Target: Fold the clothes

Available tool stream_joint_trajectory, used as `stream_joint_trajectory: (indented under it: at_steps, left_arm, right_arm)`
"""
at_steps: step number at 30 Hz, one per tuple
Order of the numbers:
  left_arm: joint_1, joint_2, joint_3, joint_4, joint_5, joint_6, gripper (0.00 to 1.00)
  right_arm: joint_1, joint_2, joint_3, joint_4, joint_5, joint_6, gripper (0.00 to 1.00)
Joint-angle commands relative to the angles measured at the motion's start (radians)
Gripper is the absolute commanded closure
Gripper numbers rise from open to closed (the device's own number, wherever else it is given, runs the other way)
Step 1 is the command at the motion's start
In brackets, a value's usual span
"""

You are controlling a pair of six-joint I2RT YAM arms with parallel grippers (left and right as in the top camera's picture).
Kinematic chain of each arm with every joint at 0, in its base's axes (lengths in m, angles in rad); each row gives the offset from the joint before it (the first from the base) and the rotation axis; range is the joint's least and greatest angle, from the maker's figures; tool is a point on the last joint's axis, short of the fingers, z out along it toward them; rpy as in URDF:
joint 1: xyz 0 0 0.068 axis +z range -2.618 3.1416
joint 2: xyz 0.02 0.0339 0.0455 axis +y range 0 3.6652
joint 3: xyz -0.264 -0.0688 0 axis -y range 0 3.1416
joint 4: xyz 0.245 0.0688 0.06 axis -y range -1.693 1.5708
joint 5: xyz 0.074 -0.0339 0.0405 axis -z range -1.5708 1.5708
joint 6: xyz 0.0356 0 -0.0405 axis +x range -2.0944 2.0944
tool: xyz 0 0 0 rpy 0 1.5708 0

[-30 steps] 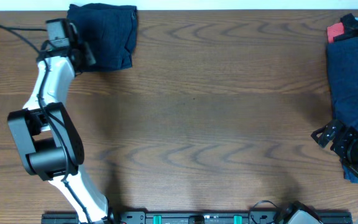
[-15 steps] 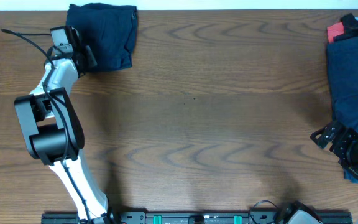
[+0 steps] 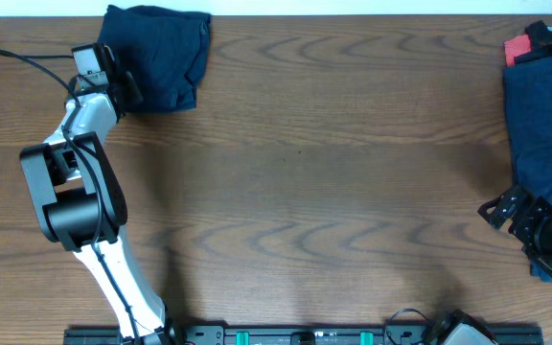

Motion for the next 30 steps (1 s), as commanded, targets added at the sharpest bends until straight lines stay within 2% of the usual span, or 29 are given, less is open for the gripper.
stream_joint_trajectory:
  at_steps: [1,7,17,21,23,30]
  left_arm:
    - [0.003,-0.007,0.008,-0.004,-0.022,0.005,0.94]
    - [-0.011,-0.101,0.008,-0.054,-0.023,-0.010,0.94]
    - [-0.012,-0.319,0.008,-0.317,-0.023,-0.013,0.94]
    - [-0.012,-0.299,0.007,-0.432,-0.014,-0.013,0.94]
    - [-0.012,-0.266,0.007,-0.475,0.040,-0.013,0.94]
    - [-0.014,-0.164,0.007,-0.517,0.150,-0.025,0.94]
  right_arm:
    - [-0.001,0.000,0.008,-0.003,-0.004,-0.016,0.01]
    - [-0.001,0.000,0.008,-0.003,-0.004,-0.016,0.01]
    - [-0.001,0.000,0.008,0.002,-0.003,-0.016,0.01]
    - [-0.001,0.000,0.008,0.006,-0.003,-0.017,0.01]
    - [-0.001,0.000,0.008,0.011,-0.003,-0.017,0.01]
    - [-0.001,0.000,0.008,0.015,-0.003,-0.017,0.01]
